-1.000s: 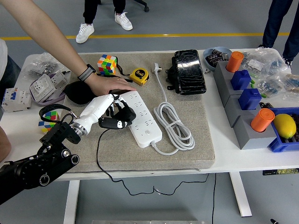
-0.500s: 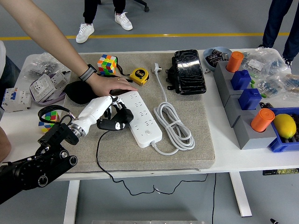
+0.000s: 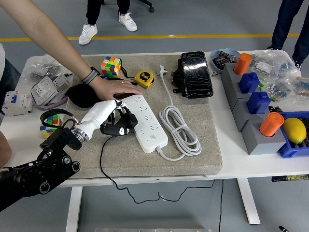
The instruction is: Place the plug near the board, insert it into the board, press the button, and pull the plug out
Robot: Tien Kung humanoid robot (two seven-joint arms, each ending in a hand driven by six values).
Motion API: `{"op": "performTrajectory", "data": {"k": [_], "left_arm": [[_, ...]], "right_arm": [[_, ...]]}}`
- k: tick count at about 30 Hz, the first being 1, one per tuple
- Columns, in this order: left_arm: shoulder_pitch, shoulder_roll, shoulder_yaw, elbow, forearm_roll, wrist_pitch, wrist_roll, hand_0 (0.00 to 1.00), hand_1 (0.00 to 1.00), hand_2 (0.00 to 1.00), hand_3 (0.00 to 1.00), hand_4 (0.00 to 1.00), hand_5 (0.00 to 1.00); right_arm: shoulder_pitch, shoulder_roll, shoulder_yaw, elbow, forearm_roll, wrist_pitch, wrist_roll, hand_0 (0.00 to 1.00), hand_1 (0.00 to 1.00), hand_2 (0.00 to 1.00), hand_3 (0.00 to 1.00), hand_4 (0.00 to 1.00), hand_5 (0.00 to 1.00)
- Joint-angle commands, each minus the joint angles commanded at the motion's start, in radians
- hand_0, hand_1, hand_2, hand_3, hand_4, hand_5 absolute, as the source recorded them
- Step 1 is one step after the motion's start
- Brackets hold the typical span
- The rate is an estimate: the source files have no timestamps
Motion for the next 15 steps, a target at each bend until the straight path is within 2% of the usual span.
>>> {"op": "performTrajectory", "data": {"k": [3,4,9,10,15], "left_arm": [[0.002,0.001,-0.004,0.001,0.002,-0.003,0.004,0.219,0.255,0.311,0.511,0.828,0.090],[0.002,0.001,-0.006,0.001,0.000,-0.005,0.003,0.235,0.305,0.381,0.522,0.857,0.119],[0.004,0.002,-0.017,-0.002,0.005,-0.019,0.012,0.235,0.305,0.381,0.522,0.857,0.119],[0.004,0.002,-0.019,-0.002,0.005,-0.023,0.017,0.261,0.392,0.446,0.537,0.998,0.293],[0.006,0.002,-0.025,-0.004,0.012,-0.045,0.040,0.261,0.392,0.446,0.537,0.998,0.293]], "right_arm": [[0.000,0.000,0.001,0.000,0.000,0.000,0.000,0.570,0.645,0.627,0.551,0.960,0.526],[0.000,0.000,0.001,0.000,0.000,0.000,0.000,0.570,0.645,0.627,0.551,0.960,0.526],[0.000,0.000,0.002,0.000,-0.001,0.000,0.000,0.570,0.645,0.627,0.551,0.960,0.526],[0.000,0.000,0.002,0.000,-0.001,0.000,0.000,0.570,0.645,0.627,0.551,0.960,0.526],[0.000,0.001,0.004,0.002,-0.004,0.000,0.000,0.570,0.645,0.627,0.551,0.960,0.526]]}}
